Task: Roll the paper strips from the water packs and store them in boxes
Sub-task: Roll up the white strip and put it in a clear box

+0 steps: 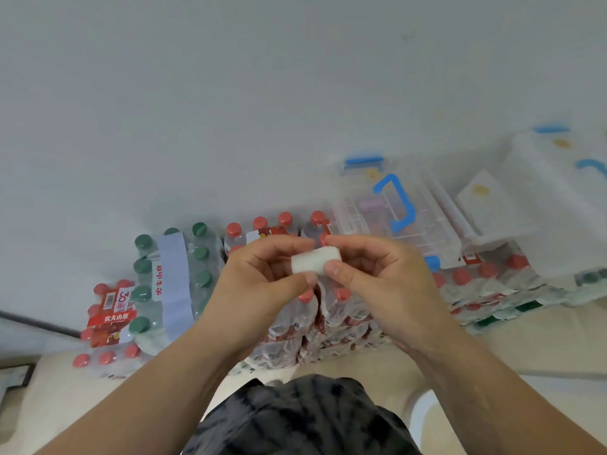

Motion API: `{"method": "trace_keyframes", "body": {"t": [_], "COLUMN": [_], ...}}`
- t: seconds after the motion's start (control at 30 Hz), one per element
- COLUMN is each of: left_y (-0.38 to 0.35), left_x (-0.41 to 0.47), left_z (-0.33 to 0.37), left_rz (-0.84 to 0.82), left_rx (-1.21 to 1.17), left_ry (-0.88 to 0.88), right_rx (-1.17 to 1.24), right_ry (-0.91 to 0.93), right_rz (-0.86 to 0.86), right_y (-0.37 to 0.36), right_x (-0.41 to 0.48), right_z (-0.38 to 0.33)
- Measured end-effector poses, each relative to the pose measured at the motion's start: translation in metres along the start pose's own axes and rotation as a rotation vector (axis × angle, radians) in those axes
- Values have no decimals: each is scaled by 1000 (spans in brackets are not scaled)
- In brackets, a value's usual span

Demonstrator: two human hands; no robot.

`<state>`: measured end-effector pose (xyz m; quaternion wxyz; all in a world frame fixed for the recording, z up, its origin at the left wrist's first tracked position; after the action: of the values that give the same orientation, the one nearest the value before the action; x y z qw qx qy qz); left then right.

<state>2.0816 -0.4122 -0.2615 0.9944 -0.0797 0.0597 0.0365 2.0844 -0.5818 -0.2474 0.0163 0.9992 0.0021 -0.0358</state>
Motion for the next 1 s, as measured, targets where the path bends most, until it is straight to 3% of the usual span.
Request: {"method": "trace_keyframes", "body": {"t": [0.17,0.3,0.37,0.43,0.53,0.67,0.83,1.0], "left_y": [19,29,32,33,30,36,32,20], "left_x": [24,43,48,47,44,53,60,58], "left_z": [8,15,15,13,3,-4,-4,-9], "left_rz": [-240,-354,-362,-368,-411,-467,-514,-394], "left_rx": [242,585,557,396,115,221,403,100], "left_ry": [-46,-430,-507,-426,-201,-244,-372,-167], "right_rx": [-171,-152,-38,20,-88,-267,-227,-86], "right_ry": [99,68,29,4,37,36,4,-19], "right_rz": [33,109,154,196,219,254,315,395], "right_y": [-21,-34,-39,-44,-50,-53,-55,-49], "right_x": [5,8,8,6,2,1,7,13], "right_z": [-9,-8,-9,-11,-15,-6,-2,-5]}}
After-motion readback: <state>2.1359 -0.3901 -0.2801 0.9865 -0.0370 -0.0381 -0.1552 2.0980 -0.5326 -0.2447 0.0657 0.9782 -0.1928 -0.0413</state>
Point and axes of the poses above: each hand's wrist, its own x-axis towards the middle knuckle, its own y-axis out of the back of the hand, z = x × y, the point moved 5 cm from there along x, towards the middle knuckle, and after that the axes turned 7 degrees about z, right-handed, at the moved point
